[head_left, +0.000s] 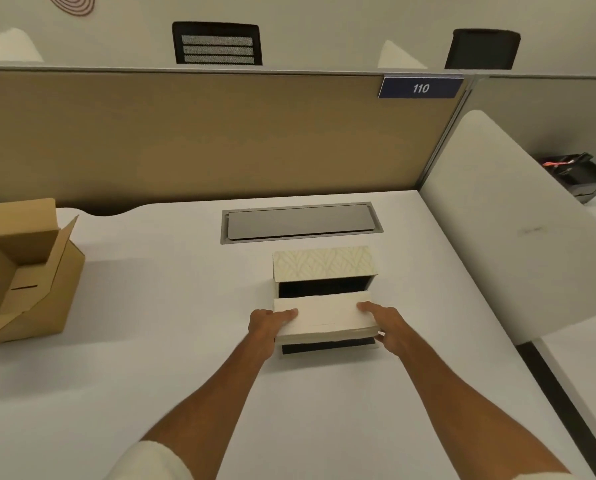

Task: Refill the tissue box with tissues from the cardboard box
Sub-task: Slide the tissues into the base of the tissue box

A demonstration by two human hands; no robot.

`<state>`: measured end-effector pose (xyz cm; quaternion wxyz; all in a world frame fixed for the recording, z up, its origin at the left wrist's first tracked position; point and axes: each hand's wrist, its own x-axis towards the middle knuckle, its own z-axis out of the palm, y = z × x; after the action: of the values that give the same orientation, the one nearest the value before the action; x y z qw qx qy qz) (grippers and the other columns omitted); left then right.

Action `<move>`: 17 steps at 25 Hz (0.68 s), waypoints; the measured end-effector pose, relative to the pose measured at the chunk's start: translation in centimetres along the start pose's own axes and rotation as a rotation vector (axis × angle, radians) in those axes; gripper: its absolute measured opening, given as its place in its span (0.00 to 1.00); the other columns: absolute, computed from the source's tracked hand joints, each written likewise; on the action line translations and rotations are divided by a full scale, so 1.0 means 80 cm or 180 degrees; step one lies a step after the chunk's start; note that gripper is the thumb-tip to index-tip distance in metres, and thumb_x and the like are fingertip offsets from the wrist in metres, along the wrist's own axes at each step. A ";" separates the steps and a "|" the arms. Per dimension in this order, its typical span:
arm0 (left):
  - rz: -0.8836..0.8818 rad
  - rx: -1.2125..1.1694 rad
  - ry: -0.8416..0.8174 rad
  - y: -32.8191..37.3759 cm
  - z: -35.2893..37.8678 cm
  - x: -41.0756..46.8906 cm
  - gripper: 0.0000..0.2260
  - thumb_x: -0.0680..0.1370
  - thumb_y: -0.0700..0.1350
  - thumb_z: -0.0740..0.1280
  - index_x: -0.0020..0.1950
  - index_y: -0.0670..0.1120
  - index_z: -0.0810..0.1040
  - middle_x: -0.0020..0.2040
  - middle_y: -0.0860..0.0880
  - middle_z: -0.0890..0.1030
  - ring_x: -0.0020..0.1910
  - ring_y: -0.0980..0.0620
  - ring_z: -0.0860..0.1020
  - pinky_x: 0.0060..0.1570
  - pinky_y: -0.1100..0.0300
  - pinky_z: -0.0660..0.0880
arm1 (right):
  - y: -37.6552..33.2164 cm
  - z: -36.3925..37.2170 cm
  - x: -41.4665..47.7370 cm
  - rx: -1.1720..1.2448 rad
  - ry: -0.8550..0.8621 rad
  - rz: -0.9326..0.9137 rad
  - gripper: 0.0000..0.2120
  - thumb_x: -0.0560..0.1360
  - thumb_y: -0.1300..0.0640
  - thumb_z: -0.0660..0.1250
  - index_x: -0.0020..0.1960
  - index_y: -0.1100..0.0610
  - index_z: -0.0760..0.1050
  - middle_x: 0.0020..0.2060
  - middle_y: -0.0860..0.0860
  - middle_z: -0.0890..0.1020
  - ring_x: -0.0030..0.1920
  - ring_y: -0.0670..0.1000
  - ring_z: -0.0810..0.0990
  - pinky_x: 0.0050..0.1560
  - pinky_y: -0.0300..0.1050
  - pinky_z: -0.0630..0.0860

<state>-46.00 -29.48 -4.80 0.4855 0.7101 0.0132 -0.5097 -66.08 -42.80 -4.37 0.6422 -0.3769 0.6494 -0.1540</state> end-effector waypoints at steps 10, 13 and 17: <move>-0.0119 0.0041 0.0187 -0.016 0.036 0.021 0.27 0.69 0.41 0.77 0.64 0.36 0.74 0.62 0.40 0.78 0.62 0.41 0.76 0.64 0.48 0.73 | 0.005 -0.016 0.049 -0.0353 -0.0069 0.0156 0.17 0.71 0.54 0.72 0.53 0.58 0.67 0.42 0.51 0.73 0.52 0.55 0.71 0.63 0.54 0.71; -0.0142 0.0081 0.0281 -0.015 0.041 0.027 0.27 0.69 0.41 0.77 0.65 0.36 0.73 0.63 0.40 0.78 0.62 0.41 0.75 0.65 0.48 0.73 | 0.007 -0.018 0.055 -0.0379 -0.0093 0.0185 0.18 0.71 0.54 0.72 0.53 0.58 0.67 0.43 0.52 0.74 0.51 0.55 0.71 0.61 0.53 0.72; -0.0206 0.0127 0.0427 -0.018 0.042 0.030 0.30 0.69 0.42 0.77 0.67 0.36 0.71 0.65 0.40 0.76 0.64 0.40 0.73 0.65 0.47 0.72 | 0.009 -0.018 0.061 -0.0498 -0.0102 0.0159 0.20 0.71 0.53 0.72 0.54 0.56 0.65 0.51 0.54 0.72 0.53 0.55 0.70 0.61 0.54 0.72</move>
<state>-47.94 -32.22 -7.59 0.4525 0.7514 0.0584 -0.4766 -67.12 -46.06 -8.20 0.6248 -0.4120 0.6584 -0.0807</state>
